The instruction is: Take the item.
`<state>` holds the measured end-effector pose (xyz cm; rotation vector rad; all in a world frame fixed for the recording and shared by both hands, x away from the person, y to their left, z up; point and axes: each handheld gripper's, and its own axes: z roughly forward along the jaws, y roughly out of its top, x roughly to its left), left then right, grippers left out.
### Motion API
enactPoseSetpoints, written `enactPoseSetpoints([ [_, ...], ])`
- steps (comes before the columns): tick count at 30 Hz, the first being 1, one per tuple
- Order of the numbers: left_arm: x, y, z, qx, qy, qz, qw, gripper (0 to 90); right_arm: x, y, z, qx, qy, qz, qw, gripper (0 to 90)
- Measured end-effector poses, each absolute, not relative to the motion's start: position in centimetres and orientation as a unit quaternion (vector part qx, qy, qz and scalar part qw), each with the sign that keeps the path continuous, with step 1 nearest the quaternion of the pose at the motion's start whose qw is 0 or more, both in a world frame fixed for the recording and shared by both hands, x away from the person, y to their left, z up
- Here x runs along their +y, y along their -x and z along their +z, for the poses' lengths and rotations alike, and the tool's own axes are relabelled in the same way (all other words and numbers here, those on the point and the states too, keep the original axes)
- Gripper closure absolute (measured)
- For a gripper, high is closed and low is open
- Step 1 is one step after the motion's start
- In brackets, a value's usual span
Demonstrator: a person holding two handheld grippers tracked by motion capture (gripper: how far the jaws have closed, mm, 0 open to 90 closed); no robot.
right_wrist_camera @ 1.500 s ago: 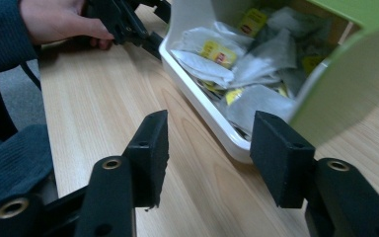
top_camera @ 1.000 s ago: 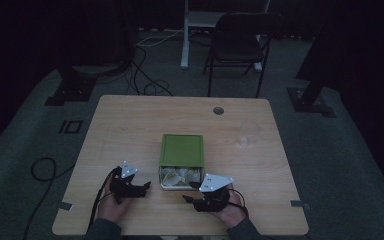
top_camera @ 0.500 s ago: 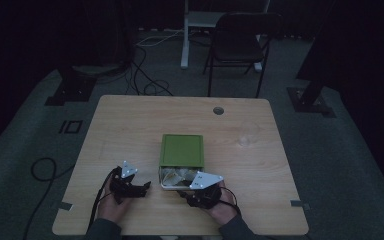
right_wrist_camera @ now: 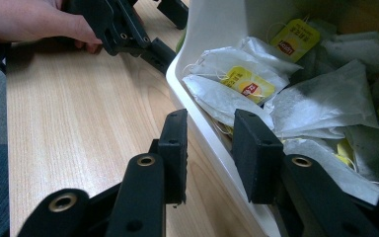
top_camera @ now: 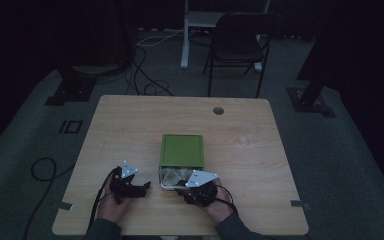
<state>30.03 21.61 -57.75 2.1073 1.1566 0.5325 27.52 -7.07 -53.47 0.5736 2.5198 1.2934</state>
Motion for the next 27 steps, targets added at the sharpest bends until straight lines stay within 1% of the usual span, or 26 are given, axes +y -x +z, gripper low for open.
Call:
enactPoseSetpoints([
  [8, 21.6, -30.0, -57.7, 0.443, -0.807, 0.204, 0.333, 10.9, -7.1, -27.4, -53.4, 0.865, -0.191, 0.447, 0.125, 69.5],
  [9, 21.6, -30.0, -57.7, 0.443, -0.807, 0.204, 0.333, 10.9, -7.1, -27.2, -53.4, 0.866, -0.189, 0.446, 0.124, 71.5],
  [19, 21.6, -30.0, -57.7, 0.443, -0.807, 0.204, 0.333, 10.9, -7.2, -26.5, -53.3, 0.868, -0.178, 0.448, 0.116, 72.1],
  [22, 21.6, -30.0, -57.7, 0.443, -0.807, 0.204, 0.333, 10.9, -7.2, -26.0, -53.3, 0.870, -0.173, 0.448, 0.111, 74.7],
  [27, 21.6, -30.0, -57.7, 0.442, -0.808, 0.204, 0.332, 10.9, -7.1, -25.3, -53.0, 0.871, -0.167, 0.450, 0.105, 76.5],
])
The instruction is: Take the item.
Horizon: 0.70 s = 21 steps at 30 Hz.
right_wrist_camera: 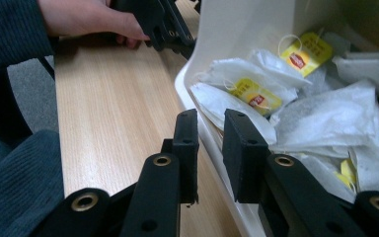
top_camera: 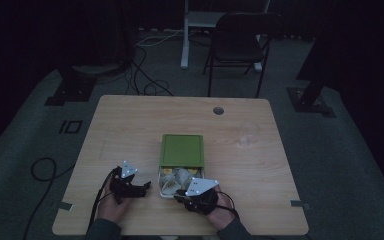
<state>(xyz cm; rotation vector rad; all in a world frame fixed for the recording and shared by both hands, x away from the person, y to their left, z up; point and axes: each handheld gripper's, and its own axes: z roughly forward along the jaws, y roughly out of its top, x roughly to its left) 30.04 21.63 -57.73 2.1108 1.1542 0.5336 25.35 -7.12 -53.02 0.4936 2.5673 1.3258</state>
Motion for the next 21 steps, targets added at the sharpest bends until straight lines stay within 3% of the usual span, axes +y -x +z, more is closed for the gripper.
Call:
enactPoseSetpoints([
  [9, 21.6, -30.0, -57.7, 0.442, -0.807, 0.204, 0.333, 10.9, -5.3, -25.0, -52.3, 0.865, -0.168, 0.454, 0.129, 79.5],
  [21, 21.6, -30.0, -57.7, 0.442, -0.807, 0.204, 0.333, 10.9, -3.0, -25.4, -52.8, 0.867, -0.175, 0.438, 0.159, 76.9],
])
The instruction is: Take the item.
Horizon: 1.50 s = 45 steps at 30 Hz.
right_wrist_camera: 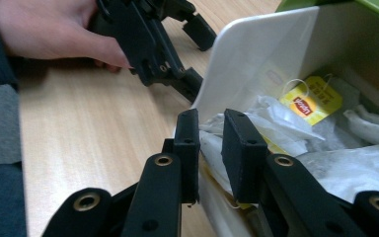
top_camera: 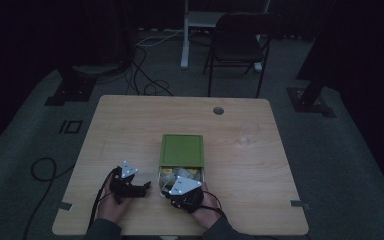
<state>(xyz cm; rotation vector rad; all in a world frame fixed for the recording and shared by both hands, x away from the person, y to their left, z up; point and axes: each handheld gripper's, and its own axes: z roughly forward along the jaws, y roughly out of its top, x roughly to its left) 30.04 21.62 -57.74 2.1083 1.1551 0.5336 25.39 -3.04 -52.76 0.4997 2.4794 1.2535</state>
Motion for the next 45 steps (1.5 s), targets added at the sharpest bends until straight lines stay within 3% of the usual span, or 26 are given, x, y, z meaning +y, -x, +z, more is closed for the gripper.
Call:
enactPoseSetpoints([
  [9, 21.6, -30.0, -57.7, 0.443, -0.807, 0.204, 0.333, 10.9, -3.0, -25.7, -52.8, 0.866, -0.185, 0.428, 0.182, 79.6],
  [15, 21.6, -30.0, -57.7, 0.443, -0.807, 0.204, 0.333, 10.9, -3.3, -25.8, -52.8, 0.865, -0.188, 0.424, 0.189, 89.1],
  [45, 21.6, -30.0, -57.7, 0.443, -0.807, 0.204, 0.333, 10.9, -8.6, -25.5, -48.3, 0.821, -0.214, 0.497, 0.184, 89.8],
])
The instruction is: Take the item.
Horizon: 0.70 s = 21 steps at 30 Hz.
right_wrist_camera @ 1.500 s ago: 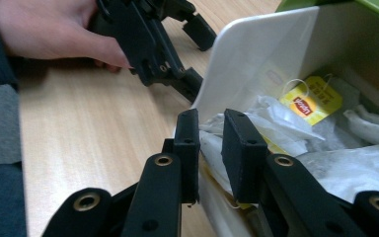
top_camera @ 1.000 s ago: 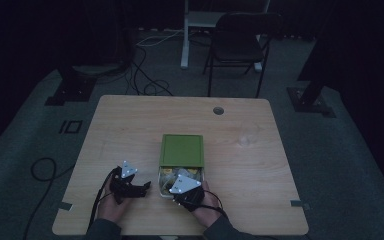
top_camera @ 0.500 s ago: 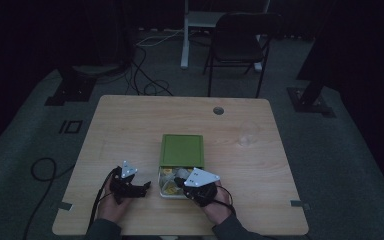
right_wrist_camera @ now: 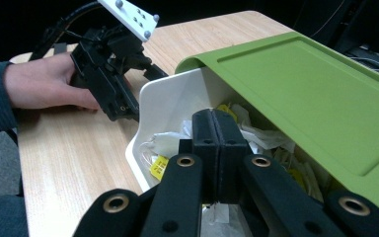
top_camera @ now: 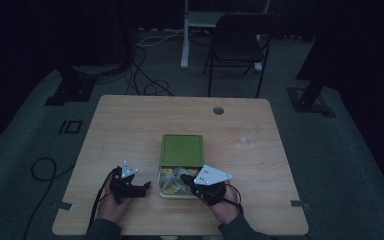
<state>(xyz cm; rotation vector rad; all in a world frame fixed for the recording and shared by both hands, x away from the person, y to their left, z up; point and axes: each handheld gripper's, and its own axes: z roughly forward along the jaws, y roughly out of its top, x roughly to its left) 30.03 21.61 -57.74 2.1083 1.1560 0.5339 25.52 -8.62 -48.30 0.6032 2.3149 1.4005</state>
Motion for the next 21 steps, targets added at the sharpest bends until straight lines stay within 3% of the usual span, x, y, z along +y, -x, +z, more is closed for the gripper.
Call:
enactPoseSetpoints([
  [21, 21.6, -30.0, -57.7, 0.443, -0.807, 0.204, 0.333, 10.9, -9.9, -25.6, -47.0, 0.808, -0.219, 0.515, 0.182, 90.0],
])
